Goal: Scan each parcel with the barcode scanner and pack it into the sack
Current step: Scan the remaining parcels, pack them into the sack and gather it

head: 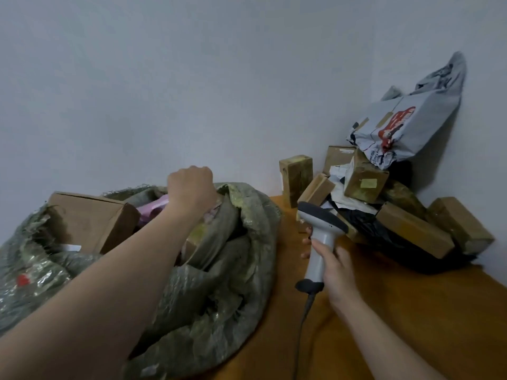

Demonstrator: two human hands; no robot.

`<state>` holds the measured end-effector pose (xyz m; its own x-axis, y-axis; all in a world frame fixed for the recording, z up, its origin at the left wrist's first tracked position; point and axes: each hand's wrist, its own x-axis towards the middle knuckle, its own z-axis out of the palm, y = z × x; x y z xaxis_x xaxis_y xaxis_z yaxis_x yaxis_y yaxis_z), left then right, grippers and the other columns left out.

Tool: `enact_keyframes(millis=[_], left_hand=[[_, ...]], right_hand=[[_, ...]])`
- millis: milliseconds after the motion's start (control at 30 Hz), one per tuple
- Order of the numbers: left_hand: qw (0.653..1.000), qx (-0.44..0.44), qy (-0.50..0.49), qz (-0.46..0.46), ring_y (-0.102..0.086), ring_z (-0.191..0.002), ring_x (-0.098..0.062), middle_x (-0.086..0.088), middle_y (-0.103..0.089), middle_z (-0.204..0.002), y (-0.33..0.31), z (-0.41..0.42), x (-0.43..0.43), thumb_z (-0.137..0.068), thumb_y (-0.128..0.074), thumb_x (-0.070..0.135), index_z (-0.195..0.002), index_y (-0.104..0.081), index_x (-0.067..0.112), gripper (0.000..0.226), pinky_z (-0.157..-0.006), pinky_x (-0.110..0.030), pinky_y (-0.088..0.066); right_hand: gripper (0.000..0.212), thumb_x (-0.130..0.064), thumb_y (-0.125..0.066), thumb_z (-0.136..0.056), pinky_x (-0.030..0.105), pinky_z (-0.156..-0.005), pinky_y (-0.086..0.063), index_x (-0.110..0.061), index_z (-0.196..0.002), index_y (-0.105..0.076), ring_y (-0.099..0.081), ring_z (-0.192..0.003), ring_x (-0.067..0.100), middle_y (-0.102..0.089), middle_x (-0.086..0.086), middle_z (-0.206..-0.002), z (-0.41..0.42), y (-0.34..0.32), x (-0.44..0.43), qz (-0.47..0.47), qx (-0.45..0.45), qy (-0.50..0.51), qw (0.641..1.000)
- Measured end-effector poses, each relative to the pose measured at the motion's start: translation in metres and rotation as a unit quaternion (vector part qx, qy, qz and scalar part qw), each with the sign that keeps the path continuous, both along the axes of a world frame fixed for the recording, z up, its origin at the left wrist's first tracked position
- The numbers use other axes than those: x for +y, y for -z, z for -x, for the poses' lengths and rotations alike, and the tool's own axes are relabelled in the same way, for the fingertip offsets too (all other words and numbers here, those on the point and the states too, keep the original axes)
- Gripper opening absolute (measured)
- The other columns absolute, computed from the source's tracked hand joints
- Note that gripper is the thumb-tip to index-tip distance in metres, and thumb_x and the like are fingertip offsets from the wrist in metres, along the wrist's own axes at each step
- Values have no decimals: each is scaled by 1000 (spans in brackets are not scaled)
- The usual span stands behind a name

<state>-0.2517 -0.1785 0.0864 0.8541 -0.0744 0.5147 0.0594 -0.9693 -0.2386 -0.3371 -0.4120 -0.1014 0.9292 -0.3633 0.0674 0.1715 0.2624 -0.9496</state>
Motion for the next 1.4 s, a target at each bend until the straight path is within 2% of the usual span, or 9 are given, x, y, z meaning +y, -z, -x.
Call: enact_keyframes(millis=[100, 233, 400, 500, 667, 767, 1000, 1233, 1400], left_hand=[[996, -11, 91, -19, -60, -81, -30, -1, -49, -80, 11, 4, -44, -94, -51, 16, -97, -57, 18, 7, -69, -34, -38], [973, 36, 226, 3, -64, -95, -28, -2, -66, -108, 56, -14, -91, -98, -49, 29, -116, -64, 23, 24, -73, -36, -46], [953, 190, 237, 2, -41, -136, -37, -13, -40, -147, 112, -52, -143, -98, -49, 31, -150, -40, 35, 53, -109, -52, -44], [948, 220, 232, -1, -30, -144, -44, -16, -28, -157, 131, -79, -169, -100, -52, 40, -156, -25, 45, 64, -115, -56, -36], [943, 241, 231, -14, -18, -152, -45, -16, -7, -170, 153, -110, -208, -96, -63, 51, -160, -24, 40, 76, -122, -59, -27], [938, 261, 230, -21, -22, -149, -44, -15, -7, -169, 159, -114, -222, -96, -59, 53, -161, -26, 33, 75, -119, -57, -29], [947, 194, 258, 8, -45, -132, -37, -15, -39, -147, 170, -108, -209, -93, -66, 48, -153, -36, 26, 70, -108, -51, -43], [944, 194, 254, 80, -54, -117, -43, -21, -52, -130, 164, -109, -184, -87, -70, 58, -149, -16, 40, 84, -99, -52, -50], [951, 183, 251, 2, -53, -119, -43, -27, -45, -141, 155, -115, -209, -90, -63, 66, -160, 4, 46, 100, -100, -50, -49]], right_hand=[[28, -34, -71, -93, 31, -64, -48, -11, -108, -69, -66, -87, 29, -67, 13, -96, -4, 17, -14, 42, 4, 42, 998], [23, -28, -68, -96, 27, -61, -45, -5, -98, -68, -63, -81, 20, -66, 7, -92, -10, 25, -28, 50, 3, 100, 994], [24, -29, -67, -97, 28, -61, -46, -5, -93, -68, -64, -79, 16, -67, 5, -92, -25, 28, -42, 27, -3, 139, 990], [26, -34, -68, -96, 18, -56, -47, -8, -94, -68, -64, -72, 8, -67, 4, -88, -30, 30, -46, 33, -15, 138, 990], [22, -37, -70, -95, 15, -56, -47, -15, -92, -68, -63, -73, 3, -66, 1, -84, -32, 34, -45, 77, -28, 131, 988], [17, -31, -69, -95, 12, -53, -46, -14, -89, -67, -63, -70, 1, -65, 1, -82, -31, 33, -48, 71, -32, 137, 987], [19, -27, -69, -95, 10, -55, -45, -9, -93, -69, -62, -69, -3, -66, 1, -83, -29, 30, -49, 56, -32, 139, 988], [20, -27, -70, -95, 11, -53, -45, -8, -92, -68, -63, -67, -1, -65, 3, -83, -26, 27, -44, 62, -20, 127, 990], [18, -26, -70, -95, 11, -53, -46, -10, -90, -66, -62, -65, -2, -65, 2, -79, -25, 27, -42, 69, -28, 129, 989]])
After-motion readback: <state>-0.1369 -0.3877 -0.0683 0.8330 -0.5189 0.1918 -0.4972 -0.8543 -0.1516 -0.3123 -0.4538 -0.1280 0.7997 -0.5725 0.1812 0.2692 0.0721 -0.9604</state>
